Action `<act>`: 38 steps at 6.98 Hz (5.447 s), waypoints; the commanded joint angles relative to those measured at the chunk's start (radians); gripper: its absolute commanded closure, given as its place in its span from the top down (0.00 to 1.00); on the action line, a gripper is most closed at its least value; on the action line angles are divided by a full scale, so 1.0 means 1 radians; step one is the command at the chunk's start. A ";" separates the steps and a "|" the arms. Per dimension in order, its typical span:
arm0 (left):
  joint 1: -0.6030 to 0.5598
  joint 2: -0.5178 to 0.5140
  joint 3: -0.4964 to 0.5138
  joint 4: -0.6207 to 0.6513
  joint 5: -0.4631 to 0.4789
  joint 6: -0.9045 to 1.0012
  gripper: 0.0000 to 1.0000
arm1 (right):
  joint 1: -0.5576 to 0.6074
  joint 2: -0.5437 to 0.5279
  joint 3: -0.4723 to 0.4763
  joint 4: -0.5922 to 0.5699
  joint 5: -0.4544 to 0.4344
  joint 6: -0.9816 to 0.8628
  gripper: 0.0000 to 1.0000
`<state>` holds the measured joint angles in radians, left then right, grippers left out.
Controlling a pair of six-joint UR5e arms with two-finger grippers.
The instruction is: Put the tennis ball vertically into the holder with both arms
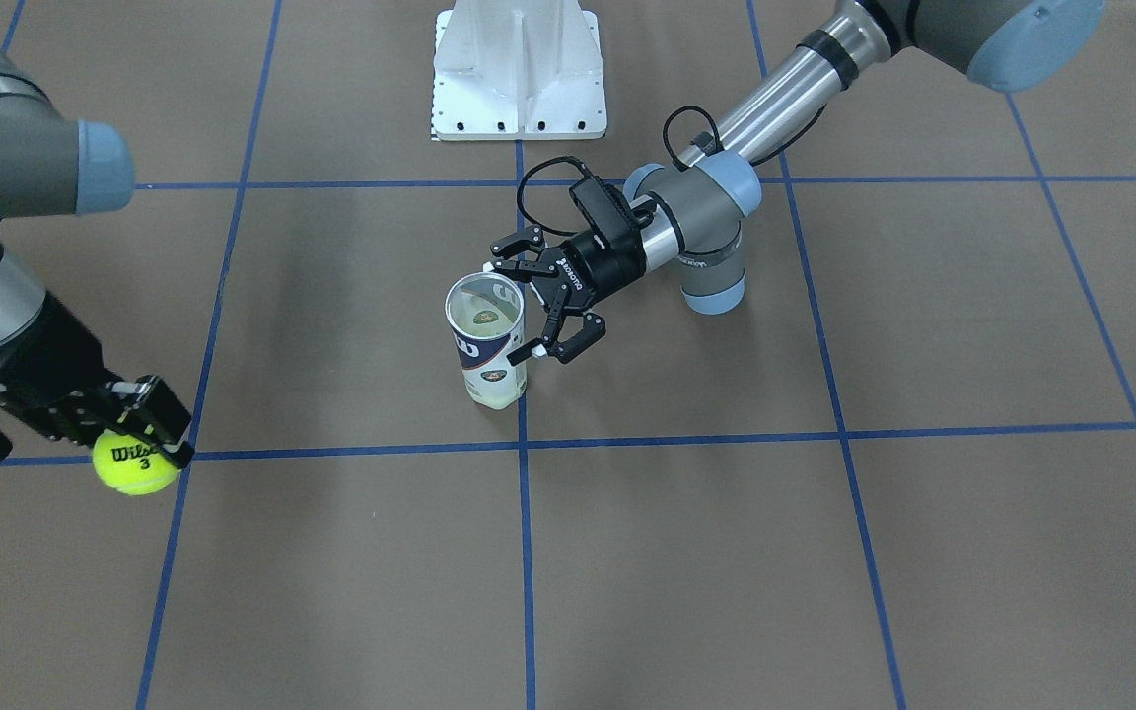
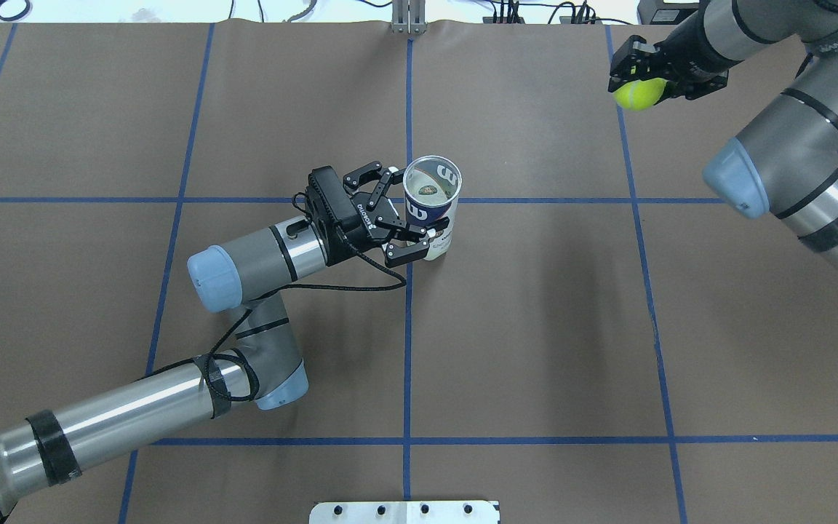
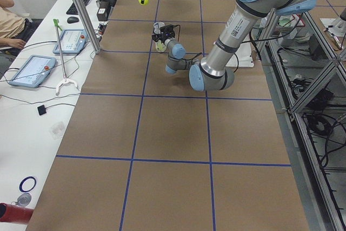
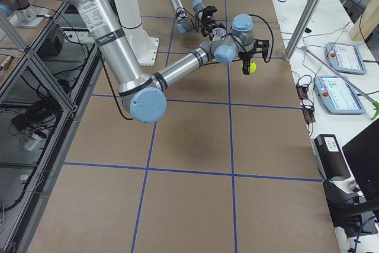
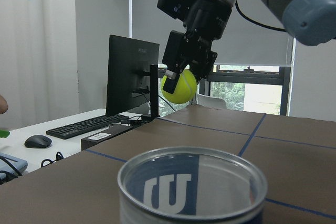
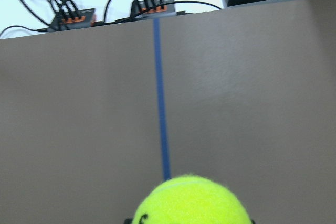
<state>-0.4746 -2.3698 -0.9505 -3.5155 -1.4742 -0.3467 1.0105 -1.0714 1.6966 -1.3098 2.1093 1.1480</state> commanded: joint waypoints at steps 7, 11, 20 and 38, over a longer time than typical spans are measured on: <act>0.001 -0.002 -0.001 0.001 0.000 0.000 0.99 | -0.308 0.355 0.181 -0.496 -0.259 0.389 0.00; 0.001 -0.003 -0.001 0.001 0.000 -0.002 0.99 | -0.358 0.402 0.080 -0.496 -0.347 0.389 0.01; 0.001 -0.003 -0.002 0.000 -0.002 -0.002 0.99 | -0.374 0.406 0.084 -0.494 -0.376 0.372 0.99; -0.244 0.092 -0.152 0.100 -0.161 -0.077 0.99 | 0.463 -0.178 -0.092 -0.370 0.138 -1.035 0.99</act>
<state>-0.6475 -2.3115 -1.0784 -3.4810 -1.5403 -0.4234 1.3965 -1.1735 1.6119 -1.6823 2.2210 0.2630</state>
